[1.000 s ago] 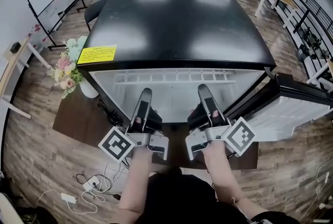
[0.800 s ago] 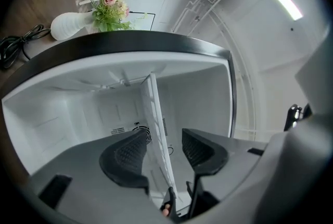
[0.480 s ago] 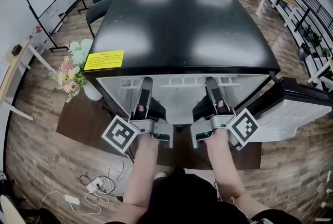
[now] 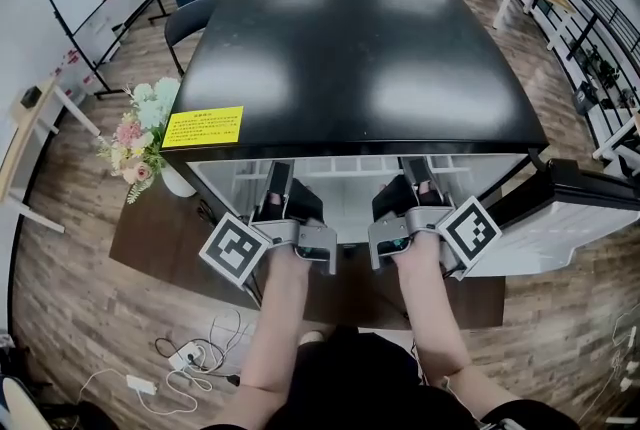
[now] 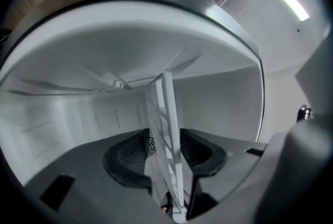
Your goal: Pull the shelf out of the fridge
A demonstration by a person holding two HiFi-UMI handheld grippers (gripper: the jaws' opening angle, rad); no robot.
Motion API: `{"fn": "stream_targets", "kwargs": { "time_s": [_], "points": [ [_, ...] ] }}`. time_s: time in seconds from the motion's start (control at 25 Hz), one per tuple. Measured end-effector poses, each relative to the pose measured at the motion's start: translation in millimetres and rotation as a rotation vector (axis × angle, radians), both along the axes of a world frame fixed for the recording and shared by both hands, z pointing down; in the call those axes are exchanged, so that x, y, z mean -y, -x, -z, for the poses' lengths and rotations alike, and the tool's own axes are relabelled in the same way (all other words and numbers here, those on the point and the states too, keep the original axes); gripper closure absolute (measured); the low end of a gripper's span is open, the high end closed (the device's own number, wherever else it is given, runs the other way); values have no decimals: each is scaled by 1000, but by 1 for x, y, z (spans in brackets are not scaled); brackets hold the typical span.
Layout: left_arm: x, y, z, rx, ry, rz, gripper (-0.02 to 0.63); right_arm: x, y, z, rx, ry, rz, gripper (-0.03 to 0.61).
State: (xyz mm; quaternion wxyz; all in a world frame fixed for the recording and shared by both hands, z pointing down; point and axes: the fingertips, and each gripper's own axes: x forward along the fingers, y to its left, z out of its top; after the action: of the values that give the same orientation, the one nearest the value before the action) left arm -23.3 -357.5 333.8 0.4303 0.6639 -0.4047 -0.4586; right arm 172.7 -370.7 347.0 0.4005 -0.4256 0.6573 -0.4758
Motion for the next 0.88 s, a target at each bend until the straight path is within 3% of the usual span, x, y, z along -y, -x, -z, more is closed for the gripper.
{"fn": "stream_targets", "kwargs": {
  "time_s": [0.24,0.88],
  "points": [
    [0,1,1,35,15,34,535,2,-2,0,10,13,-22,551],
    [-2,2,0,35,45,48,560,0,-2,0,33,40,-47,557]
  ]
}}
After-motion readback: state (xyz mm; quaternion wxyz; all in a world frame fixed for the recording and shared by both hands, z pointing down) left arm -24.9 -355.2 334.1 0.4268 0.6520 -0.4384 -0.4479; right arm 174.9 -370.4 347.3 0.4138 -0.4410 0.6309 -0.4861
